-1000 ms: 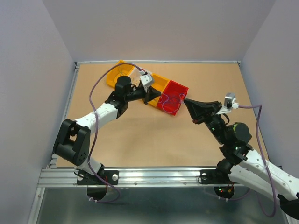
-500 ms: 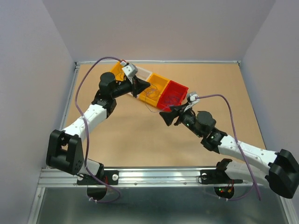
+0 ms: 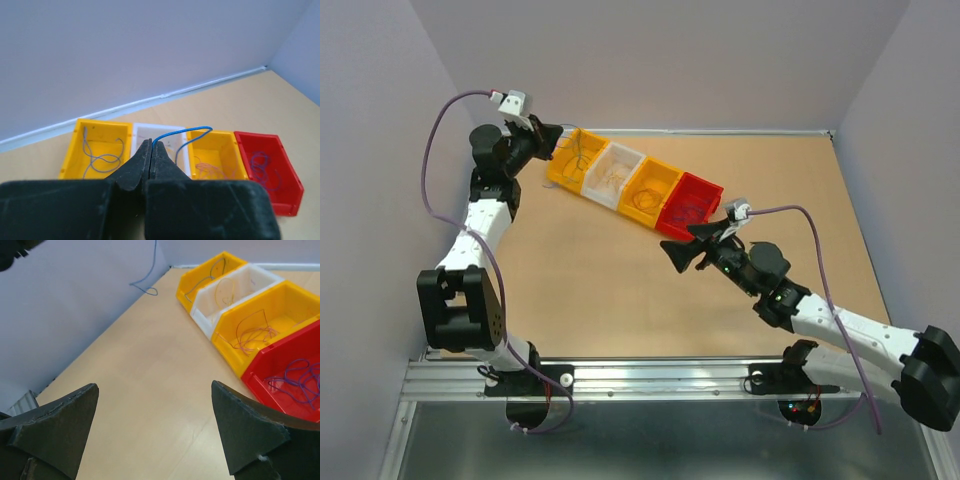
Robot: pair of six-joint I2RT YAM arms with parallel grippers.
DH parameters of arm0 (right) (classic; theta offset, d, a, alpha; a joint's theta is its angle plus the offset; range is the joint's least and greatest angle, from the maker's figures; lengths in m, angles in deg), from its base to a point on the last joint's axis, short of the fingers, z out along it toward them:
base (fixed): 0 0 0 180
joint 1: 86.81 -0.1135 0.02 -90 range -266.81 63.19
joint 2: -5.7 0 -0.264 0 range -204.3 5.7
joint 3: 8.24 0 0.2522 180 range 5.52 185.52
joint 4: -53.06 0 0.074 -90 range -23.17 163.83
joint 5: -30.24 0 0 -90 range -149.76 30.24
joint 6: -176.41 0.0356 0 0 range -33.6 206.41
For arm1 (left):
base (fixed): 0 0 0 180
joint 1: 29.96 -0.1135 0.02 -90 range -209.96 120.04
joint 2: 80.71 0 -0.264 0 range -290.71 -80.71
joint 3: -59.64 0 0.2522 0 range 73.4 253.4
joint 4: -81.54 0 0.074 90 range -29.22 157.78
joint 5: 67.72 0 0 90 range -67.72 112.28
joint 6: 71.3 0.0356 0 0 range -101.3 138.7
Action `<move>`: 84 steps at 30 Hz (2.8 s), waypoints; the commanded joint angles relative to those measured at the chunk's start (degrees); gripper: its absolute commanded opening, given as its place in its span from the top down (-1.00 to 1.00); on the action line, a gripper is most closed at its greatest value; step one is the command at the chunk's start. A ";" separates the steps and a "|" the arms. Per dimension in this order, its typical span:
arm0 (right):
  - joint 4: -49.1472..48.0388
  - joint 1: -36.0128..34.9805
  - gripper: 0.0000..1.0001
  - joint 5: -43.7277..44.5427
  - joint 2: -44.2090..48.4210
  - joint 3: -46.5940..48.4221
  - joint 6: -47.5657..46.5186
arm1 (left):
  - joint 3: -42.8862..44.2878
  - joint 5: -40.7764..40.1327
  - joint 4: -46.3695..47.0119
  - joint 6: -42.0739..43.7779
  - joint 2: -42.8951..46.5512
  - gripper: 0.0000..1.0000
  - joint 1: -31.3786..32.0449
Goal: Untangle the cables
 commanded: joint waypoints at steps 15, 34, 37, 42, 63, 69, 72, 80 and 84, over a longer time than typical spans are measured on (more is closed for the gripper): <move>0.96 -0.26 -0.98 4.36 13.80 -5.72 -1.02 | 23.80 -12.09 -1.83 5.63 -12.62 1.00 -4.89; 3.94 -0.26 -0.98 6.65 18.38 -7.48 -0.84 | 31.39 -19.38 2.38 5.18 -32.14 1.00 0.12; 4.30 -0.26 -0.98 7.00 18.46 -7.48 -0.84 | 30.94 -20.26 2.30 5.80 -32.58 1.00 0.12; 4.30 -0.26 -0.98 7.26 18.03 -7.39 -0.84 | 31.38 -24.29 2.30 6.59 -30.83 1.00 0.12; 4.39 -0.17 -0.98 6.91 18.64 -8.01 -0.40 | 39.38 -33.44 2.47 15.20 -22.04 1.00 3.98; 4.65 -0.26 -0.98 7.00 18.64 -8.01 -0.32 | 37.54 -33.54 2.82 17.13 -20.37 1.00 6.18; 4.82 -0.26 -0.98 6.82 18.81 -8.18 -0.32 | 36.13 -33.45 3.26 17.75 -20.36 1.00 7.41; 5.97 -0.26 -0.98 6.56 20.31 -8.45 -0.05 | 34.99 -34.95 3.18 17.93 -23.08 1.00 8.91; 6.84 -0.26 -0.98 6.64 21.54 -8.80 -0.05 | 33.76 -35.47 3.26 18.36 -25.02 1.00 9.00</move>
